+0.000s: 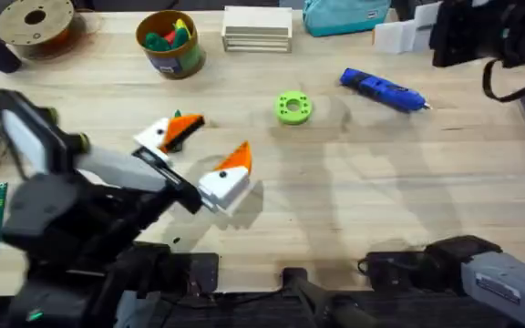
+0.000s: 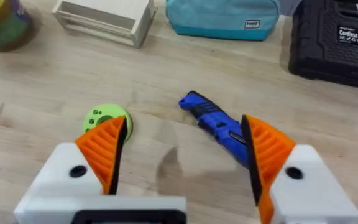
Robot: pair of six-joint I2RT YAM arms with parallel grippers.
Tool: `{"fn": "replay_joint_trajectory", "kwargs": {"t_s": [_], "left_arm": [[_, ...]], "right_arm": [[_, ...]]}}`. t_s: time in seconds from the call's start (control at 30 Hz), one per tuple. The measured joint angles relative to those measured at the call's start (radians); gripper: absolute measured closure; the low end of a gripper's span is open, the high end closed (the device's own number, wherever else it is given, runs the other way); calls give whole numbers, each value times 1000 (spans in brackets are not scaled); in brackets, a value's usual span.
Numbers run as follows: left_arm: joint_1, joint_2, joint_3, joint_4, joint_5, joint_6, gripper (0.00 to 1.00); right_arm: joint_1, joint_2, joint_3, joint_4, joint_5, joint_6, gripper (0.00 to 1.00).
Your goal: Pick up the gripper from the table and insert it into the empty holder that is missing its gripper. Then pick up a screw, insert it into the mounting hole, and use the screwdriver to tighten it. Finally, clean up the table by picking up the vegetable and placing it into the bucket.
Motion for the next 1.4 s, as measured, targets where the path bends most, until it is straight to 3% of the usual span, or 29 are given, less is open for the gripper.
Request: {"fn": "replay_joint_trajectory", "kwargs": {"t_s": [0.1, 0.13, 0.17, 0.43, 0.57, 1.03, 1.2, 1.4], "left_arm": [[0, 83, 109, -74, -51, 21, 15], [0, 247, 263, -180, -112, 75, 15], [0, 304, 308, -211, -130, 92, 15], [0, 687, 548, -447, -286, 211, 15], [0, 860, 626, -485, -365, 241, 15], [0, 1220, 656, -460, -597, 263, 15], [9, 1318, 656, -453, -621, 260, 15], [55, 1427, 656, -401, -621, 259, 15]], "right_arm": [[0, 2, 0, 0, 0, 0, 12], [0, 2, 0, 0, 0, 0, 12], [0, 2, 0, 0, 0, 0, 11], [0, 2, 0, -10, 0, 0, 13], [0, 2, 0, -31, 0, 0, 12], [0, 2, 0, -89, 0, 0, 12], [0, 2, 0, -89, 0, 0, 12], [0, 2, 0, -89, 0, 0, 12]]}}
